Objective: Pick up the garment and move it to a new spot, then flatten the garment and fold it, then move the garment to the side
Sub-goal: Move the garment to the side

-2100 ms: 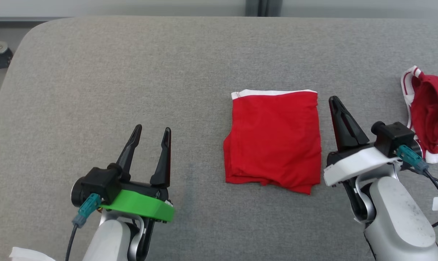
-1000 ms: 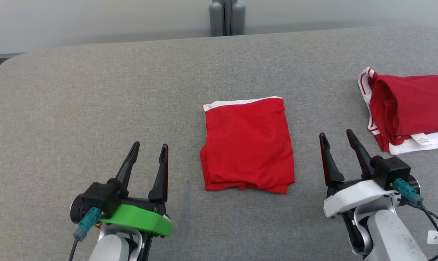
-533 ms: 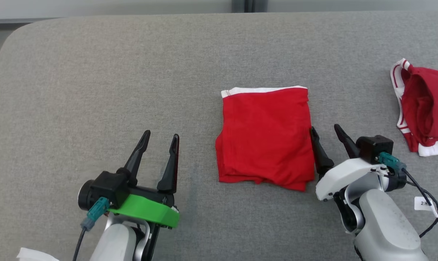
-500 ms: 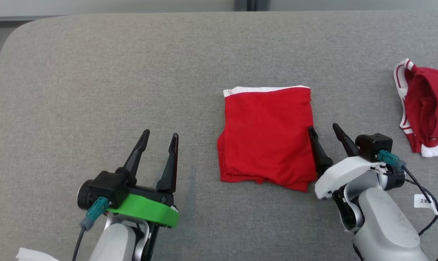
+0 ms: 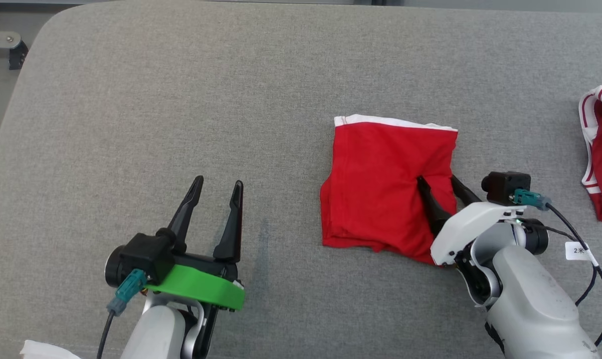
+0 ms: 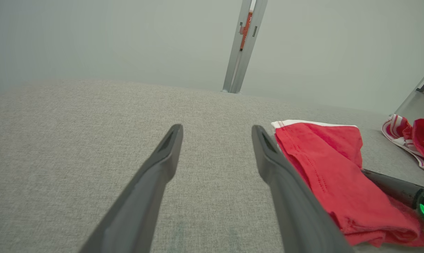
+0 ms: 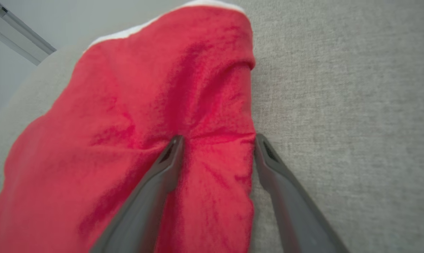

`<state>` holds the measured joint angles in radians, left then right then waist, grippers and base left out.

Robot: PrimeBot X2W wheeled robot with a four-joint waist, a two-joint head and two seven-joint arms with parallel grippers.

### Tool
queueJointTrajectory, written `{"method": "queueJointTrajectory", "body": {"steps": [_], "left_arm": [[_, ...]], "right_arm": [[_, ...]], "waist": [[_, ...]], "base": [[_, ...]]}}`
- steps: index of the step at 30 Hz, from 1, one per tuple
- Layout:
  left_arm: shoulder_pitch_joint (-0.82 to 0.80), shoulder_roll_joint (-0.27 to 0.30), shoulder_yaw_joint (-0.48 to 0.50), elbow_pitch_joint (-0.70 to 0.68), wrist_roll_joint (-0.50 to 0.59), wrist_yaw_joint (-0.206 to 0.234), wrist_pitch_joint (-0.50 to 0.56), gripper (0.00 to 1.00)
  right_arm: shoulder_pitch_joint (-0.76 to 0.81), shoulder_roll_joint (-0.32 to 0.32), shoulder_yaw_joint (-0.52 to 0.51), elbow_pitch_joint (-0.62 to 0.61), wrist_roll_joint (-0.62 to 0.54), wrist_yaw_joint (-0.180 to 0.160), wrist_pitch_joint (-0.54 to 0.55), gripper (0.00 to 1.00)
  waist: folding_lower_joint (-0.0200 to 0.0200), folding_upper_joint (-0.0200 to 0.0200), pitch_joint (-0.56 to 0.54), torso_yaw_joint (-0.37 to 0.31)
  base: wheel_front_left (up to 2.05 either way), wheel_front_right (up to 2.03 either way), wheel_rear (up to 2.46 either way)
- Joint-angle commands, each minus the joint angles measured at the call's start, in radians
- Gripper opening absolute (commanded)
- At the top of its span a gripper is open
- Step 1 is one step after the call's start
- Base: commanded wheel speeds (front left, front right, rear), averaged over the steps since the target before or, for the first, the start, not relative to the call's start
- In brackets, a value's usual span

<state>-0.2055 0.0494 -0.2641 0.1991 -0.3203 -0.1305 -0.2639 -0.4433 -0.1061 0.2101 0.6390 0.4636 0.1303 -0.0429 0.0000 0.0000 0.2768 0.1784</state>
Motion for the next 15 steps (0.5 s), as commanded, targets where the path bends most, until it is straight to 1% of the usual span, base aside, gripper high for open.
{"method": "queueJointTrajectory", "body": {"steps": [1,2,7,9,12,15], "left_arm": [[-0.007,0.003,0.003,0.000,0.000,0.000,0.000,1.00],[-0.004,0.003,0.005,0.002,0.001,0.000,0.000,1.00],[0.007,0.003,0.008,-0.001,0.008,0.000,0.000,1.00],[0.008,0.003,0.007,-0.020,0.009,0.000,0.000,1.00],[0.011,0.003,0.007,-0.044,0.015,0.000,0.000,1.00],[0.008,0.003,-0.003,-0.062,0.021,0.000,0.000,1.00]], "right_arm": [[0.017,-0.003,0.033,0.034,-0.017,0.000,0.021,0.95],[0.016,-0.012,0.047,0.038,-0.026,0.000,0.014,0.00],[-0.011,-0.044,0.084,0.047,-0.070,0.000,-0.024,0.00],[-0.029,-0.070,0.106,0.047,-0.121,0.000,-0.044,0.00],[-0.049,-0.078,0.125,0.035,-0.167,0.000,-0.065,0.00],[-0.066,-0.110,0.154,0.014,-0.221,0.000,-0.070,0.00]], "waist": [[0.0000,0.0000,-0.006,-0.004],[0.0000,0.0000,-0.012,-0.007],[0.0000,0.0000,-0.037,-0.035],[0.0000,0.0000,-0.043,-0.054],[0.0000,0.0000,-0.043,-0.087],[0.0000,0.0000,-0.039,-0.129]], "base": [[0.00,0.00,0.00],[0.00,0.00,0.00],[0.00,0.00,0.00],[0.00,0.00,0.00],[0.00,0.00,0.00],[0.00,0.00,0.00]]}}
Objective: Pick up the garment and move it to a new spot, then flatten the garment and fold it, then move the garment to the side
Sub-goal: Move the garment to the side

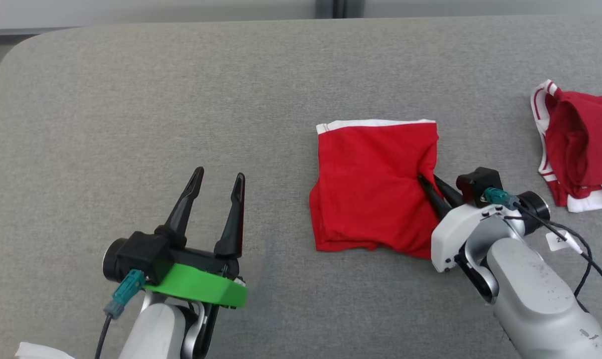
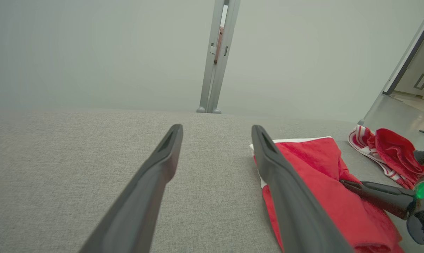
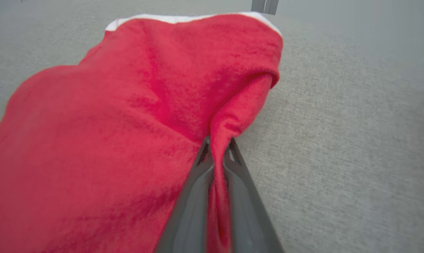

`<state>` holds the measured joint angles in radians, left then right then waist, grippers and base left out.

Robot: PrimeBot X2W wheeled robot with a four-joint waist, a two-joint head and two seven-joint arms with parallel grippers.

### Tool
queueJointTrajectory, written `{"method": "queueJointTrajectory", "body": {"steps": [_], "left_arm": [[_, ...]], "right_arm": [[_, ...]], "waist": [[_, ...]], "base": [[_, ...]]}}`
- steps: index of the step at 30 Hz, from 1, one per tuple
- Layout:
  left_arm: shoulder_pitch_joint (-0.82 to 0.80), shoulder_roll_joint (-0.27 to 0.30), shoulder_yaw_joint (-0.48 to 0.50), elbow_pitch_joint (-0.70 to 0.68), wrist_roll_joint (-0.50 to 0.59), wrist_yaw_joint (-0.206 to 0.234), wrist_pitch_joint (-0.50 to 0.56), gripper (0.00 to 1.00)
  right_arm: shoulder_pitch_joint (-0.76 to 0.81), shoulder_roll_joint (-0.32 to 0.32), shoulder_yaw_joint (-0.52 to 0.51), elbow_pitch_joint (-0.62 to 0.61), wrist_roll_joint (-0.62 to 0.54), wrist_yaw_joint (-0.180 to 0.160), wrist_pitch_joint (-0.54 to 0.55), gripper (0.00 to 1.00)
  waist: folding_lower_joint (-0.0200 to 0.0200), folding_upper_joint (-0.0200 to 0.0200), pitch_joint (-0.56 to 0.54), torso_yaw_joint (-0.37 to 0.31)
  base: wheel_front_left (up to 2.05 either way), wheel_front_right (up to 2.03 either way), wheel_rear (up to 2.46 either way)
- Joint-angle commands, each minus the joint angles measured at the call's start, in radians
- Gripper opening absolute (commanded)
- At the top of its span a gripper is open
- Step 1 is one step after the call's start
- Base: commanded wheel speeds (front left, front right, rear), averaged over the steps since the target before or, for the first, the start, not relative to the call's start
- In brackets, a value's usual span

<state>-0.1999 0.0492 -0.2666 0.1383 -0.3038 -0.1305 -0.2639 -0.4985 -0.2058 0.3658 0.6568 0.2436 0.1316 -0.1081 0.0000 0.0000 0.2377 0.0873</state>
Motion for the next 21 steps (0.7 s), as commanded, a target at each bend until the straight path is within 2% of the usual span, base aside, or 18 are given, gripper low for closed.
{"method": "queueJointTrajectory", "body": {"steps": [1,7,12,16,21], "left_arm": [[0.000,0.003,-0.001,-0.005,0.009,0.000,0.000,1.00],[-0.034,0.003,-0.024,-0.017,0.041,0.000,0.000,1.00],[-0.068,0.004,-0.060,-0.034,0.047,0.000,0.000,1.00],[-0.091,0.011,-0.090,-0.042,0.049,0.000,0.000,1.00],[-0.121,0.029,-0.111,-0.045,0.047,0.000,0.000,1.00]], "right_arm": [[-0.014,-0.018,0.010,-0.012,-0.013,-0.002,-0.002,0.00],[-0.071,-0.114,0.093,-0.103,-0.078,-0.002,0.025,0.00],[-0.122,-0.223,0.126,-0.209,-0.066,-0.002,0.057,0.00],[-0.153,-0.311,0.132,-0.260,-0.039,-0.002,0.080,0.00],[-0.197,-0.403,0.098,-0.245,-0.006,-0.002,0.070,0.00]], "waist": [[0.0000,0.0000,0.003,-0.052],[0.0000,0.0000,0.034,-0.154],[0.0000,0.0000,0.069,-0.222],[0.0000,0.0000,0.100,-0.255],[0.0000,0.0000,0.147,-0.267]], "base": [[0.00,0.00,0.00],[0.00,0.00,0.00],[0.00,0.00,0.00],[0.00,0.00,0.00],[0.00,0.00,0.00]]}}
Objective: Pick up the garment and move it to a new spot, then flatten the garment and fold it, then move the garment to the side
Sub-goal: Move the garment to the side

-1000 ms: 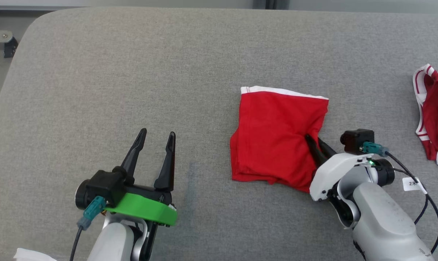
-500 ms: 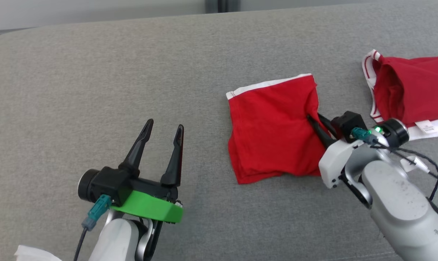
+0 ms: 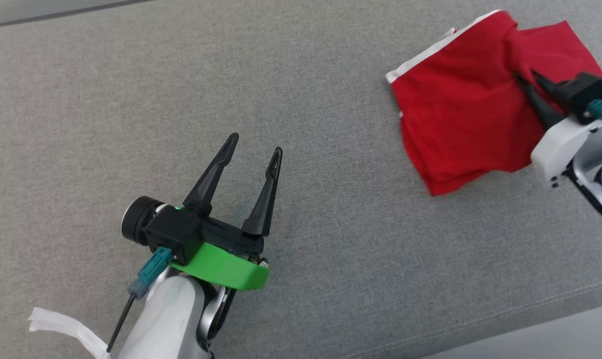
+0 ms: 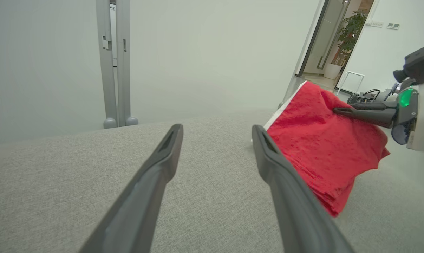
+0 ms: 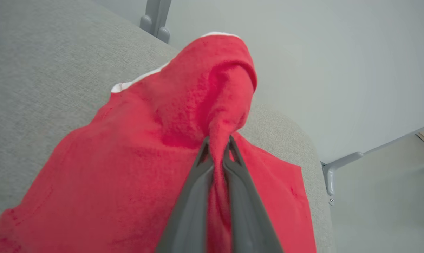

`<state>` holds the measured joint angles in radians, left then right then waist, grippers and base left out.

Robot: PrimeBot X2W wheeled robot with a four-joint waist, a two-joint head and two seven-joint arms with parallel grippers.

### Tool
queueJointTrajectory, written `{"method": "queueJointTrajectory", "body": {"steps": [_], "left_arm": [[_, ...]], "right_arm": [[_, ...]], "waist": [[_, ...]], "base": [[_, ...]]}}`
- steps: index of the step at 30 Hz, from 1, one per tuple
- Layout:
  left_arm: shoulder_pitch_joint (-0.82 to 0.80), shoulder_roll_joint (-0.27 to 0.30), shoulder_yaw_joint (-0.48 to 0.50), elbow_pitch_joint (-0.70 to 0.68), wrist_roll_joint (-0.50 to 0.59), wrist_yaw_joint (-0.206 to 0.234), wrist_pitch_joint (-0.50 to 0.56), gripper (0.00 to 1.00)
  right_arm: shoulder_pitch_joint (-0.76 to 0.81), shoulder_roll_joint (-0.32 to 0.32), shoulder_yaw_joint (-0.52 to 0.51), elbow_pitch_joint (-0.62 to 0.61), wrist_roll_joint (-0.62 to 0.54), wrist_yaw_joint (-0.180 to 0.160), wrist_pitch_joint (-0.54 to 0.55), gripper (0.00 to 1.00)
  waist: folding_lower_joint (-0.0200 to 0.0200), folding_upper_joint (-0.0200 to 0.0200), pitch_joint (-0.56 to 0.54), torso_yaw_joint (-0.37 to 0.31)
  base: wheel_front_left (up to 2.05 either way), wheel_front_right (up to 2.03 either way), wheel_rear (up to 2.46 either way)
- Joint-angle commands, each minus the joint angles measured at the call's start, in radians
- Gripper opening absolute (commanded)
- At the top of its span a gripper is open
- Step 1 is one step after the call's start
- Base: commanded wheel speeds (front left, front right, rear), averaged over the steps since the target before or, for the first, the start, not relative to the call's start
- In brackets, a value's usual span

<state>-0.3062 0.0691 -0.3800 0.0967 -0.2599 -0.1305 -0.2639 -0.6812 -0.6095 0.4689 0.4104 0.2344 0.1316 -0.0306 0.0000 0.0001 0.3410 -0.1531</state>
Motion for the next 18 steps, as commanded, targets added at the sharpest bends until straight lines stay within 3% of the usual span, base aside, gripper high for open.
{"method": "queueJointTrajectory", "body": {"steps": [1,10,18], "left_arm": [[-0.019,0.014,0.001,-0.002,0.001,0.000,0.000,1.00],[-0.058,0.038,0.004,0.003,-0.013,0.000,0.000,1.00],[-0.105,0.047,-0.011,0.002,-0.008,0.000,0.000,1.00]], "right_arm": [[-0.024,-0.011,-0.017,0.015,0.008,-0.002,-0.012,0.00],[-0.111,-0.049,-0.105,0.180,-0.020,-0.002,-0.029,0.00],[-0.175,-0.039,-0.208,0.324,-0.009,-0.002,-0.051,0.00]], "waist": [[0.0000,-0.0001,0.054,-0.026],[0.0000,-0.0001,0.146,0.010],[0.0000,-0.0001,0.231,0.062]], "base": [[0.00,0.00,0.00],[0.00,0.00,0.00],[0.00,0.00,0.00]]}}
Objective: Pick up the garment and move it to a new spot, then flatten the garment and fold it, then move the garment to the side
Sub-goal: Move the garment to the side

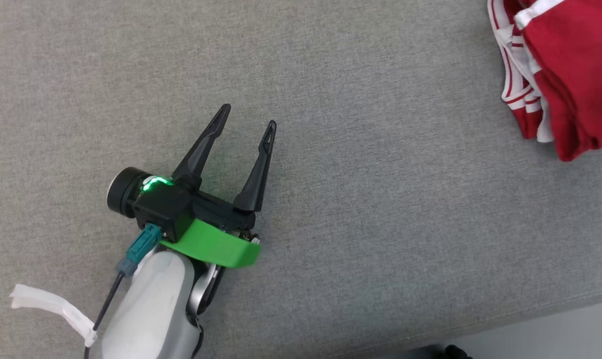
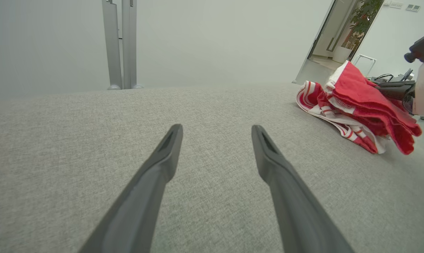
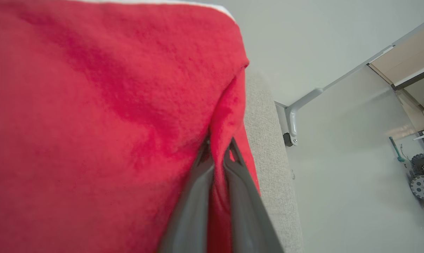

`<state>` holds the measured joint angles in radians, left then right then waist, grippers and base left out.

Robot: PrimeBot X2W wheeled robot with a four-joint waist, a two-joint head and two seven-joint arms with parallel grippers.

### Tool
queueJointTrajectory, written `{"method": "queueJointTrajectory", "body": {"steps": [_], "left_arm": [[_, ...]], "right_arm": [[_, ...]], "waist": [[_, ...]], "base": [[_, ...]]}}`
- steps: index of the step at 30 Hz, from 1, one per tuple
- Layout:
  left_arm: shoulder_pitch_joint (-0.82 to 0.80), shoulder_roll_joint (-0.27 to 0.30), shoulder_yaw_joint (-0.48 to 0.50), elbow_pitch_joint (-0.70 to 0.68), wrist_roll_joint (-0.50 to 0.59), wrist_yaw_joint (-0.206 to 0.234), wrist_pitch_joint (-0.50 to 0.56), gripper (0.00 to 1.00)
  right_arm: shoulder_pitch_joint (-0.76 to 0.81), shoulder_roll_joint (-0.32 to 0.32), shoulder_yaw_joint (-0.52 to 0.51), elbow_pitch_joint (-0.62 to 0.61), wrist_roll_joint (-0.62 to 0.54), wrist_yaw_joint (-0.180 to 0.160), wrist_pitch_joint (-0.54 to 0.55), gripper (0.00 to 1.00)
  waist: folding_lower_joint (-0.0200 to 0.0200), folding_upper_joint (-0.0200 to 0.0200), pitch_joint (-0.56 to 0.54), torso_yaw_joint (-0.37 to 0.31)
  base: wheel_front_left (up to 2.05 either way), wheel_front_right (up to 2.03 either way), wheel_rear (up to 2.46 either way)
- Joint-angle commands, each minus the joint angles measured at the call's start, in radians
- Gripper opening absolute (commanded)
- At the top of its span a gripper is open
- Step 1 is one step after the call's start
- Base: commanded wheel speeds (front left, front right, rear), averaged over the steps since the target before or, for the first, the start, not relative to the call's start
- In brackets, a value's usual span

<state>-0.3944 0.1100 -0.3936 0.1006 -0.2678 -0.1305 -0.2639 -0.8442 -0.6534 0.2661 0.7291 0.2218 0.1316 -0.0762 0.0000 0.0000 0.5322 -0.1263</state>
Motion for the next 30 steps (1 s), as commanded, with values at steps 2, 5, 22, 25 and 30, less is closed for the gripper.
{"method": "queueJointTrajectory", "body": {"steps": [2,5,22,25,30], "left_arm": [[-0.026,0.007,0.003,-0.001,0.000,0.000,0.000,1.00],[-0.034,0.004,0.007,0.002,-0.004,0.000,0.000,1.00],[0.036,-0.028,0.041,0.022,-0.015,0.000,0.000,1.00],[0.062,-0.035,0.062,0.020,-0.018,0.000,0.000,1.00],[0.110,-0.045,0.107,0.011,-0.006,0.000,0.000,1.00]], "right_arm": [[-0.021,0.014,-0.017,0.037,-0.003,-0.002,-0.005,0.00],[-0.030,0.028,-0.025,0.083,0.003,-0.002,-0.005,0.00],[-0.075,0.114,-0.071,0.156,-0.035,-0.001,-0.104,1.00],[-0.061,0.135,-0.065,0.119,-0.027,-0.001,-0.122,1.00],[-0.002,0.183,-0.063,-0.001,0.003,-0.001,-0.164,1.00]], "waist": [[0.0000,0.0000,0.052,0.046],[0.0000,0.0000,0.059,0.057],[0.0000,0.0000,-0.133,0.061],[0.0000,0.0000,-0.185,0.066],[0.0000,0.0000,-0.268,0.087]], "base": [[0.00,0.00,0.00],[0.00,0.00,0.00],[0.00,0.00,0.00],[0.00,0.00,0.00],[0.00,0.00,0.00]]}}
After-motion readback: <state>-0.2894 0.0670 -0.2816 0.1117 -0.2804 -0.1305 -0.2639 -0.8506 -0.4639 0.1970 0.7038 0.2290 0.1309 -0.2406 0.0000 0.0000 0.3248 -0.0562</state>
